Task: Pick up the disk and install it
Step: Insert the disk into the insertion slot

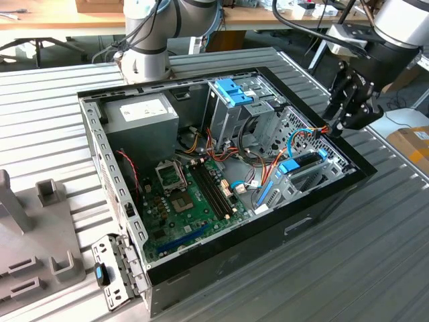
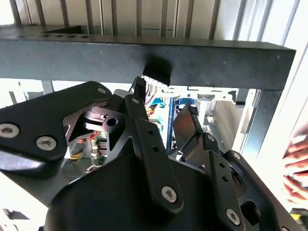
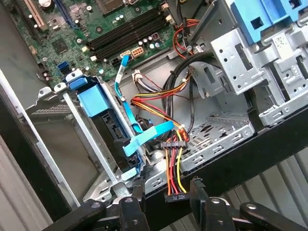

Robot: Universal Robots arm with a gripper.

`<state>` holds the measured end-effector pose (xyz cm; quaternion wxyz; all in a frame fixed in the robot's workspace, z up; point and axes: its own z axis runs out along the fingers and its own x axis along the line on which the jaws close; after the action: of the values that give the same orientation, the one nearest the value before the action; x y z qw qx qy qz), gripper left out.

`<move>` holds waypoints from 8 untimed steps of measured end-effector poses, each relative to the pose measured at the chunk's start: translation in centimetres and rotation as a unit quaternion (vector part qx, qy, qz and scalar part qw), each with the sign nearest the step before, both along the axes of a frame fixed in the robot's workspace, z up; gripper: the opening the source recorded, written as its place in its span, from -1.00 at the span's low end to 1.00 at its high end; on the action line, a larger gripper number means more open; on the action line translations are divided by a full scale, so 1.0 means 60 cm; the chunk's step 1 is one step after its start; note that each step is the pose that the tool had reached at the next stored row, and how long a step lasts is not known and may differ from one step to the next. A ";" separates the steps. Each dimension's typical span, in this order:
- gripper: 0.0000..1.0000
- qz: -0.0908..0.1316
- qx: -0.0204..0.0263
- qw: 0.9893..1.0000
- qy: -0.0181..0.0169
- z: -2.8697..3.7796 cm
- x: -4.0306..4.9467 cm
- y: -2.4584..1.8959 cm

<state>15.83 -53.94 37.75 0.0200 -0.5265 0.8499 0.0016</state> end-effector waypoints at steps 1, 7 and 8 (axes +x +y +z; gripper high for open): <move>0.00 0.015 0.000 1.000 0.000 0.000 0.000 -0.0001; 0.00 0.085 0.000 0.996 0.000 -0.001 0.000 -0.0001; 0.00 0.099 0.000 0.995 0.000 -0.002 0.000 0.0000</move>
<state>15.83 -53.94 37.65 0.0197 -0.6080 0.7937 0.0036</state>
